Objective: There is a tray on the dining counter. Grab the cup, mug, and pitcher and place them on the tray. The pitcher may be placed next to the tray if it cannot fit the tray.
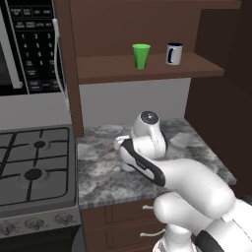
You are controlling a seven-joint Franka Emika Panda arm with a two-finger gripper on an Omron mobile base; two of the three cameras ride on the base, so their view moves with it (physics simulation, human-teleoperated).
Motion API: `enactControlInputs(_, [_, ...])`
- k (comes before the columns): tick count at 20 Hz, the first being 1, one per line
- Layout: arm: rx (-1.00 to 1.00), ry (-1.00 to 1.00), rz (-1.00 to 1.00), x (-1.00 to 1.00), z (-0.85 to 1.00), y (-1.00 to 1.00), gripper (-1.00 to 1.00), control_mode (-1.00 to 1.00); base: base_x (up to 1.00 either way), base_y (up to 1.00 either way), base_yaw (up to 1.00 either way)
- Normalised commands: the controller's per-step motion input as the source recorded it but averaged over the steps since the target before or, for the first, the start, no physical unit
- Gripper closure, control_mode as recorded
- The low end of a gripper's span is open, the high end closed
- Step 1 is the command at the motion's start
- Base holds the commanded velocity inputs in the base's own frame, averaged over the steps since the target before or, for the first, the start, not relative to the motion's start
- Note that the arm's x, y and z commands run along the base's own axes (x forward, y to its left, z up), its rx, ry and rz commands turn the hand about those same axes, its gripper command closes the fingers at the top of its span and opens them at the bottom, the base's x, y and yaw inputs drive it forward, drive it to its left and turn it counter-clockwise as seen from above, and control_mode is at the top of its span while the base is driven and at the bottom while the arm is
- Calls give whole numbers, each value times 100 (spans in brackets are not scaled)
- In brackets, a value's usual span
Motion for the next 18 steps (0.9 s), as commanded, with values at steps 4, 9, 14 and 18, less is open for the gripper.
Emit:
enactControlInputs(4, [0,0,0,27,-14,0,-100,-100,0,0,0])
enactControlInputs(9, [0,0,0,11,-22,0,-100,-100,0,0,0])
enactControlInputs(14, [0,0,0,0,-30,0,100,-100,0,0,0])
enactControlInputs(18, [0,-1,0,-10,-33,-18,100,-100,0,0,0])
